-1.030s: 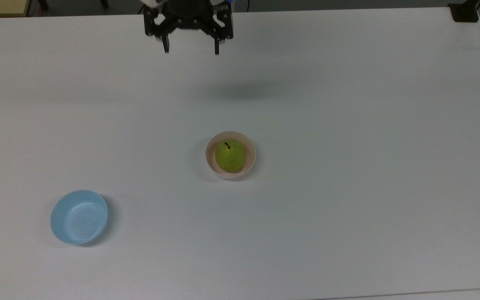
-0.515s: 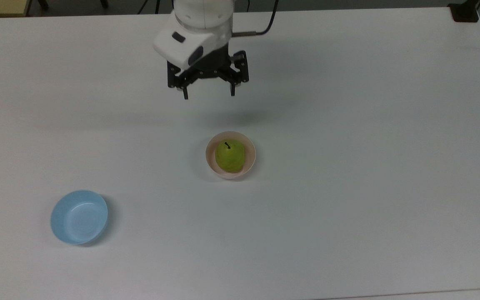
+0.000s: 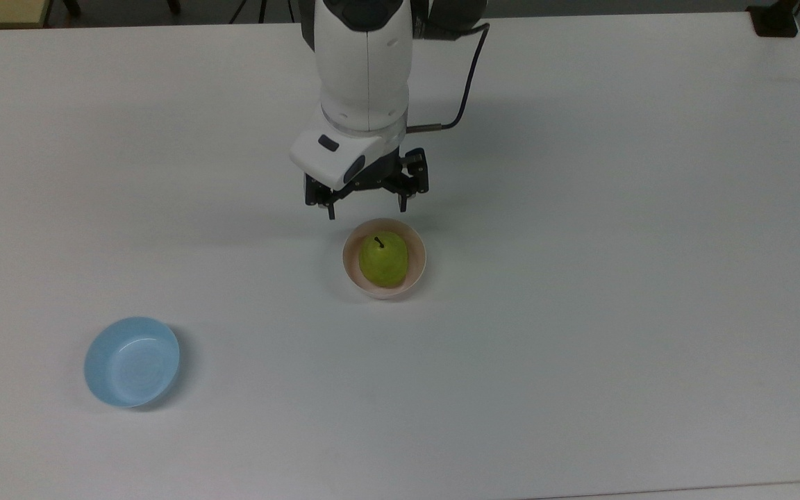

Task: Pick up a pear from the bowl
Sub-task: 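Lower the open gripper around the pear and close on it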

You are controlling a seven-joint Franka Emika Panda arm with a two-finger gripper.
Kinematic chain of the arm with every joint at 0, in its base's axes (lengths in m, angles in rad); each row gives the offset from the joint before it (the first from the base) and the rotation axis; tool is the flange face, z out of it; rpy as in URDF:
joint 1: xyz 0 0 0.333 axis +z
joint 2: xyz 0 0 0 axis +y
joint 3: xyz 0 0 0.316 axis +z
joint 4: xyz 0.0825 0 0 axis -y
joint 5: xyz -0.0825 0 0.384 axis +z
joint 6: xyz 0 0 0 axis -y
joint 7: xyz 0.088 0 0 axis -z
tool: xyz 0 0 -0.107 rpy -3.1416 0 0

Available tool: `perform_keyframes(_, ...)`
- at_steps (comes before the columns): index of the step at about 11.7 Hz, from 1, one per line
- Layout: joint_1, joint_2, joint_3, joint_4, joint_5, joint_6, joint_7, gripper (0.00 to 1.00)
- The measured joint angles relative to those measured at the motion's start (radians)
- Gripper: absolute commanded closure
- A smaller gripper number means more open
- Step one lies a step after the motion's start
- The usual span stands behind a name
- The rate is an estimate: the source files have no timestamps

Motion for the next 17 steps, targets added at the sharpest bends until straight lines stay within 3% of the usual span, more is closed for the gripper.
perform_keyframes(13,0.021,0.128,0.000,0.001,-0.003,0.160,-0.001,0.07)
perform_keyframes(15,0.021,0.133,0.000,0.001,-0.003,0.160,-0.001,0.12)
perform_keyframes(17,0.021,0.136,0.000,0.001,-0.003,0.167,-0.001,0.24)
